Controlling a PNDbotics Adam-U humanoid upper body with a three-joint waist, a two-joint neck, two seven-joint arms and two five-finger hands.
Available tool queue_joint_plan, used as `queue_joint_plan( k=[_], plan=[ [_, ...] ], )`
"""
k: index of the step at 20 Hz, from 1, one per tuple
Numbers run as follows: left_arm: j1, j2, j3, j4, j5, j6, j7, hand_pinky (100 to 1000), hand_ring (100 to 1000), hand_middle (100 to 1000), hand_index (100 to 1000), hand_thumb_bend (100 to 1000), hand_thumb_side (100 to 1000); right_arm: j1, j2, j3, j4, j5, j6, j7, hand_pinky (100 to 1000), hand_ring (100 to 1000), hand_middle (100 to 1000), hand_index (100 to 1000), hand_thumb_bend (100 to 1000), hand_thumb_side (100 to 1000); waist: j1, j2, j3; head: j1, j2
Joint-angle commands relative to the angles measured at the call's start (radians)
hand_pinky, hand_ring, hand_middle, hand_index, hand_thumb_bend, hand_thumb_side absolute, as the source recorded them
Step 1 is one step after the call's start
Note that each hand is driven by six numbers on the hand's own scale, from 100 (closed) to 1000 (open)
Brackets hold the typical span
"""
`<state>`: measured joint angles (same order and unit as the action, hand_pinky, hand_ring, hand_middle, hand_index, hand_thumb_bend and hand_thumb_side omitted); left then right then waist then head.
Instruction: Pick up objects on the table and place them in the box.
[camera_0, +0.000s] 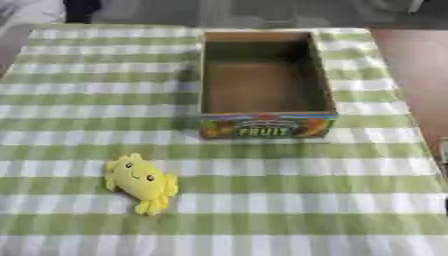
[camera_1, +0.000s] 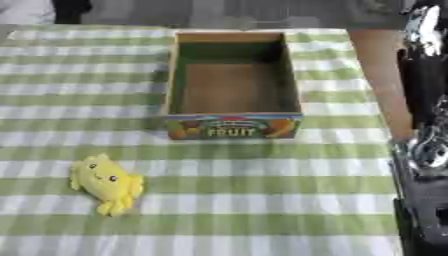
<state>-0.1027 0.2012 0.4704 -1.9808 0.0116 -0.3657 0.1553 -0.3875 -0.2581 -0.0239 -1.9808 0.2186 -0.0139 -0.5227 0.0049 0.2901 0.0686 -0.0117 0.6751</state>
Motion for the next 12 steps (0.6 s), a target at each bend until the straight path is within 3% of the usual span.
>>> queue_joint_plan(
  k=[1, 7, 12],
  plan=[
    [0.006, 0.027, 0.009, -0.019, -0.009, -0.007, -0.001, 837, 605, 674, 868, 261, 1000, -0.010, -0.016, -0.006, -0.019, 0.004, -0.003, 0.000, 789, 877, 549, 835, 100, 569, 0.003, -0.015, -0.001, -0.003, -0.003],
    [0.055, 0.138, -0.009, -0.019, -0.092, -0.033, -0.010, 827, 597, 669, 875, 267, 986, -0.010, -0.018, -0.004, -0.019, 0.002, -0.004, 0.003, 789, 876, 550, 835, 100, 566, 0.008, -0.023, -0.001, -0.015, 0.033],
    [0.099, 0.249, -0.046, -0.019, -0.216, -0.042, -0.037, 817, 597, 666, 865, 263, 951, -0.012, -0.021, -0.003, -0.019, 0.002, -0.005, 0.005, 789, 875, 552, 835, 100, 564, 0.013, -0.028, 0.000, -0.015, 0.043]
  ],
)
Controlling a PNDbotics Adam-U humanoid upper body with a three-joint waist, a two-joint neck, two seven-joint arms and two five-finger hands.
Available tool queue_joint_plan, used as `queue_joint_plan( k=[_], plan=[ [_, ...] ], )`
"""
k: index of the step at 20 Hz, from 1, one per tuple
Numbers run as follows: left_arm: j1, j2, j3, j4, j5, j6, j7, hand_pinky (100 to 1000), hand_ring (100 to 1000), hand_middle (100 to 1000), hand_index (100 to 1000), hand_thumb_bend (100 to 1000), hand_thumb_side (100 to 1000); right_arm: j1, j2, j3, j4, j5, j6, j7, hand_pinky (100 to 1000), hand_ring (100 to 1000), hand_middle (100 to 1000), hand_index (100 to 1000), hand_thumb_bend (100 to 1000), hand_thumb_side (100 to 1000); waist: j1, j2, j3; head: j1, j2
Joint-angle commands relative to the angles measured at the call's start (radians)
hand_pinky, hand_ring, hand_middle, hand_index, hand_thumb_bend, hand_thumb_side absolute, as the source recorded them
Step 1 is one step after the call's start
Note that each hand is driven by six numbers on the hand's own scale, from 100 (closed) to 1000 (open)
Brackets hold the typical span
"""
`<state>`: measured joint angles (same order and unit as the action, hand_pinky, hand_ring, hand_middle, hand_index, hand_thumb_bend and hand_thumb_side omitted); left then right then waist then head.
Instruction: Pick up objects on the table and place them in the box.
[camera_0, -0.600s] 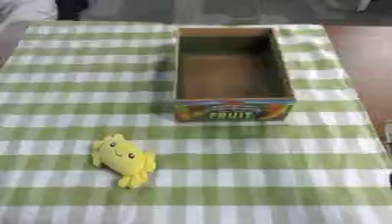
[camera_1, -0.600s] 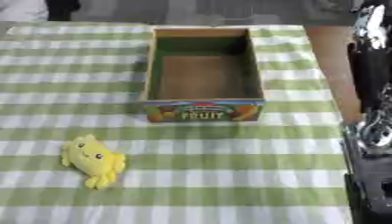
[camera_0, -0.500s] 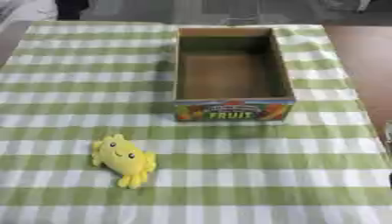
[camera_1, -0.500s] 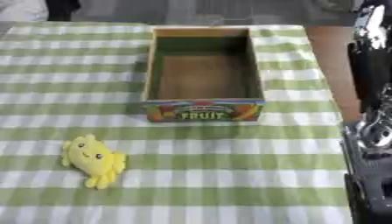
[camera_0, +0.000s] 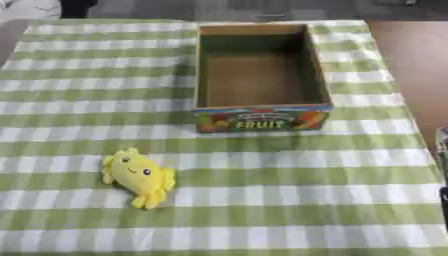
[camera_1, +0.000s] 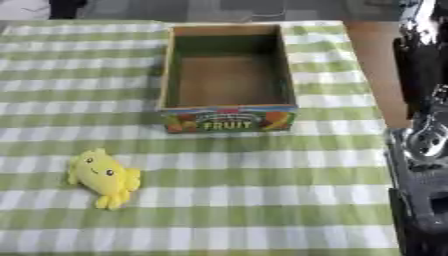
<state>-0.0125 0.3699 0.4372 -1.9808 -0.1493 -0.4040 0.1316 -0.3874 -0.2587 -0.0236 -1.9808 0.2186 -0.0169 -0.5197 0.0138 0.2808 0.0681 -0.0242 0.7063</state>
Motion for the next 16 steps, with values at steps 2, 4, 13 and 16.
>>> queue_joint_plan(
  k=[2, 4, 13, 16],
  plan=[
    [0.025, 0.128, -0.025, -0.019, -0.110, -0.004, -0.021, 812, 602, 667, 865, 258, 928, -0.012, -0.022, -0.003, -0.019, 0.002, -0.003, 0.003, 789, 875, 552, 835, 100, 564, 0.006, -0.020, 0.002, -0.003, 0.014],
    [0.038, 0.173, -0.036, -0.018, -0.164, -0.004, -0.024, 810, 611, 672, 862, 252, 913, -0.013, -0.024, -0.002, -0.019, 0.002, -0.003, 0.004, 789, 875, 552, 835, 100, 563, 0.007, -0.022, 0.003, -0.001, 0.013],
    [0.098, 0.384, -0.118, 0.019, -0.435, -0.071, -0.049, 798, 713, 727, 900, 260, 933, -0.013, -0.032, 0.003, -0.019, 0.002, -0.003, 0.011, 789, 875, 553, 836, 100, 565, 0.014, -0.026, 0.008, -0.003, -0.008],
    [0.102, 0.456, -0.159, 0.044, -0.516, -0.090, -0.070, 797, 741, 738, 910, 275, 933, -0.013, -0.035, 0.005, -0.019, 0.001, -0.004, 0.014, 789, 875, 553, 836, 100, 565, 0.015, -0.026, 0.009, -0.003, -0.009]
  ],
)
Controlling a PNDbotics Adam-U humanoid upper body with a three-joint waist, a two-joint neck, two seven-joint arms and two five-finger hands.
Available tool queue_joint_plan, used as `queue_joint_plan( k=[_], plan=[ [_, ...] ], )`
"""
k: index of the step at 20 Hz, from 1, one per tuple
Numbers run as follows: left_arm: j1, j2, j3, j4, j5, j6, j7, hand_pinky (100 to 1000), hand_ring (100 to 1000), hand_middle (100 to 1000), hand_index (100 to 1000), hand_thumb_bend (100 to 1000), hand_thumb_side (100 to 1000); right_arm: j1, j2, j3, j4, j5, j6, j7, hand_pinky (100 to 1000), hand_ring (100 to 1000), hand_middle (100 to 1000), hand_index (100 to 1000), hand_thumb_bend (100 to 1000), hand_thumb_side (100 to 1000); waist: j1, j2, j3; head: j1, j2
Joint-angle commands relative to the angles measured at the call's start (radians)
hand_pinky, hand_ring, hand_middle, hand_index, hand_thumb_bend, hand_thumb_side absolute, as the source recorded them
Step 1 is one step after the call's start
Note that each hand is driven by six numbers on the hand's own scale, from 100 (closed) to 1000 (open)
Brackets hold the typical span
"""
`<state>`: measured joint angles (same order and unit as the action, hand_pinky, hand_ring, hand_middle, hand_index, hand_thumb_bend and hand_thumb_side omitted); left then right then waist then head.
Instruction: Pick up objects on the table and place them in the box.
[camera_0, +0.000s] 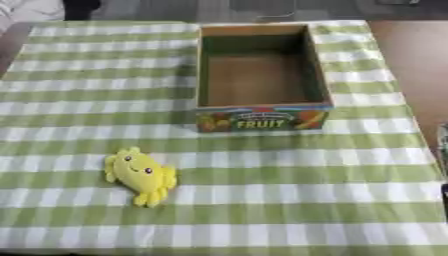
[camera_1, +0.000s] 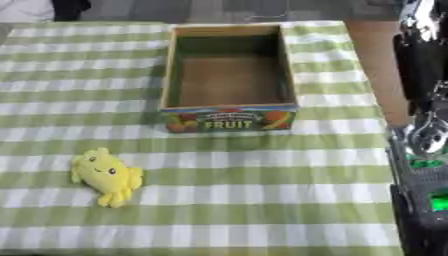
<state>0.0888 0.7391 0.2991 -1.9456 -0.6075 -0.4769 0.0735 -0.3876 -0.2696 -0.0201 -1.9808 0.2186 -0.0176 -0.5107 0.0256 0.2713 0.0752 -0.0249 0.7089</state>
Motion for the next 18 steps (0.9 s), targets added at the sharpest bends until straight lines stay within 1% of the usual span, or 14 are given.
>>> queue_joint_plan(
  k=[1, 6, 8, 14, 18],
  plan=[
    [-0.001, 0.108, -0.034, 0.017, -0.078, -0.022, -0.018, 795, 759, 743, 917, 288, 928, -0.012, -0.025, 0.003, -0.019, 0.001, -0.003, 0.006, 789, 875, 553, 836, 100, 567, 0.003, -0.017, 0.002, -0.001, -0.013],
    [-0.035, 0.194, -0.105, 0.046, -0.158, -0.044, -0.069, 796, 795, 759, 935, 309, 926, -0.013, -0.027, 0.006, -0.019, -0.001, -0.003, 0.011, 790, 875, 553, 837, 100, 568, 0.003, -0.016, 0.000, 0.001, -0.024],
    [-0.051, 0.221, -0.136, 0.051, -0.171, -0.058, -0.084, 794, 796, 753, 938, 339, 927, -0.013, -0.027, 0.008, -0.019, -0.002, -0.003, 0.013, 790, 875, 553, 837, 100, 569, 0.003, -0.015, -0.003, 0.003, -0.028],
    [-0.102, 0.271, -0.210, 0.067, -0.155, -0.098, -0.118, 795, 800, 756, 938, 335, 917, -0.011, -0.027, 0.013, -0.019, -0.005, -0.002, 0.019, 791, 876, 553, 837, 100, 570, 0.006, -0.017, -0.008, 0.011, -0.034],
    [-0.137, 0.286, -0.237, 0.060, -0.124, -0.112, -0.151, 796, 795, 753, 933, 331, 915, -0.009, -0.028, 0.014, -0.019, -0.006, -0.002, 0.021, 791, 876, 553, 838, 100, 570, 0.009, -0.018, -0.011, 0.011, -0.035]
  ],
)
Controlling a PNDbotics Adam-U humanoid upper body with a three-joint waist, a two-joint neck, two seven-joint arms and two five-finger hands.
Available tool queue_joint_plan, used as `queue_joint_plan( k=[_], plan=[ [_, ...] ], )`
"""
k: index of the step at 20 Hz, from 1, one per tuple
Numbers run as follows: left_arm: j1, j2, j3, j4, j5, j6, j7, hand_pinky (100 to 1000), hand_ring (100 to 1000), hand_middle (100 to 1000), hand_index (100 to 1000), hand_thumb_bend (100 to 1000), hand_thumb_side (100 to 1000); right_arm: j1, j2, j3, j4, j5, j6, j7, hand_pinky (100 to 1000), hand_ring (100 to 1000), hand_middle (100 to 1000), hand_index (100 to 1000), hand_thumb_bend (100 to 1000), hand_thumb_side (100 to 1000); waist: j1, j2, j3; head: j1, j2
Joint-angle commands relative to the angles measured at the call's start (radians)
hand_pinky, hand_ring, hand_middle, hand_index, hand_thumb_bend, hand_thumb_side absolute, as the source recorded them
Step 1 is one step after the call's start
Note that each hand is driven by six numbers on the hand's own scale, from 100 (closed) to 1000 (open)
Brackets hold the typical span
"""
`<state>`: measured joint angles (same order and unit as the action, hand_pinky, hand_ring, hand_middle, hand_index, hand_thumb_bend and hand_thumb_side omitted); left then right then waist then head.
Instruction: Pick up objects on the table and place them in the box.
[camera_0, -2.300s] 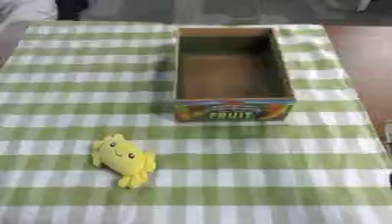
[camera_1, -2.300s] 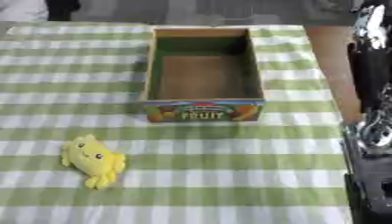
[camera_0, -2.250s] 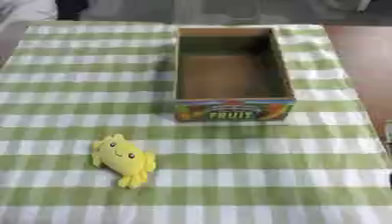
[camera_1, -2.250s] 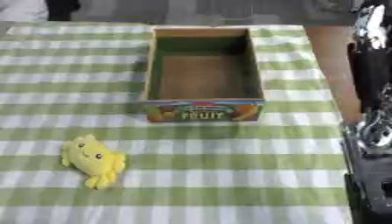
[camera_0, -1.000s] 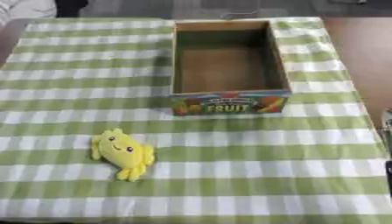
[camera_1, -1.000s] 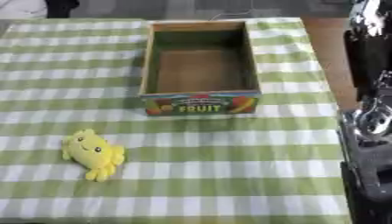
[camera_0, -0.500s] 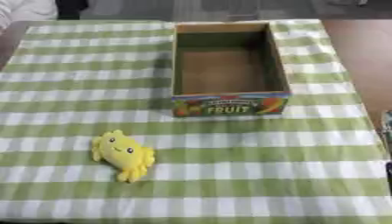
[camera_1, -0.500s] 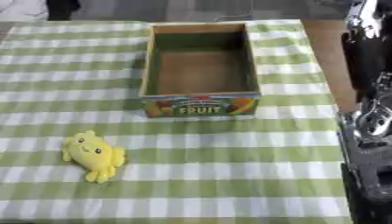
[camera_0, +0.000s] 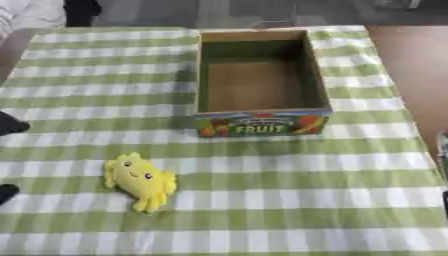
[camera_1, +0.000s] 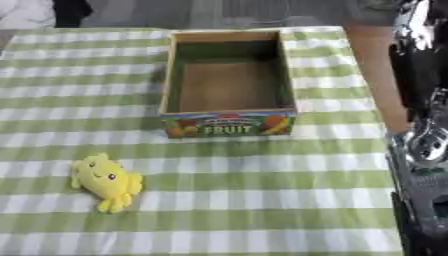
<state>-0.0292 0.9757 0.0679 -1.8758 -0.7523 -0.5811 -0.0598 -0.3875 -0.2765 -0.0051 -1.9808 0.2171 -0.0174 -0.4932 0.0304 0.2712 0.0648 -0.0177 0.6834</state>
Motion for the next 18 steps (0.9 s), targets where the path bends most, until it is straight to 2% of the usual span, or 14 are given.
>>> queue_joint_plan(
  k=[1, 8, 18],
  plan=[
    [-0.028, 0.051, -0.012, -0.013, 0.031, -0.011, -0.026, 797, 793, 752, 932, 331, 916, -0.008, -0.021, -0.001, -0.019, -0.005, -0.002, 0.004, 792, 877, 553, 838, 100, 570, 0.005, -0.019, -0.001, 0.004, -0.010],
    [-0.102, 0.054, -0.060, -0.030, 0.111, -0.031, -0.096, 800, 783, 749, 933, 336, 901, -0.005, -0.019, 0.004, -0.019, -0.008, -0.001, 0.010, 792, 878, 552, 839, 100, 571, 0.007, -0.021, -0.005, 0.010, -0.006],
    [-0.232, 0.021, -0.144, 0.019, 0.157, -0.009, -0.257, 825, 794, 726, 909, 501, 866, -0.001, -0.016, 0.009, -0.019, -0.013, -0.001, 0.018, 794, 879, 552, 840, 100, 572, 0.008, -0.023, -0.015, 0.025, -0.008]
  ],
)
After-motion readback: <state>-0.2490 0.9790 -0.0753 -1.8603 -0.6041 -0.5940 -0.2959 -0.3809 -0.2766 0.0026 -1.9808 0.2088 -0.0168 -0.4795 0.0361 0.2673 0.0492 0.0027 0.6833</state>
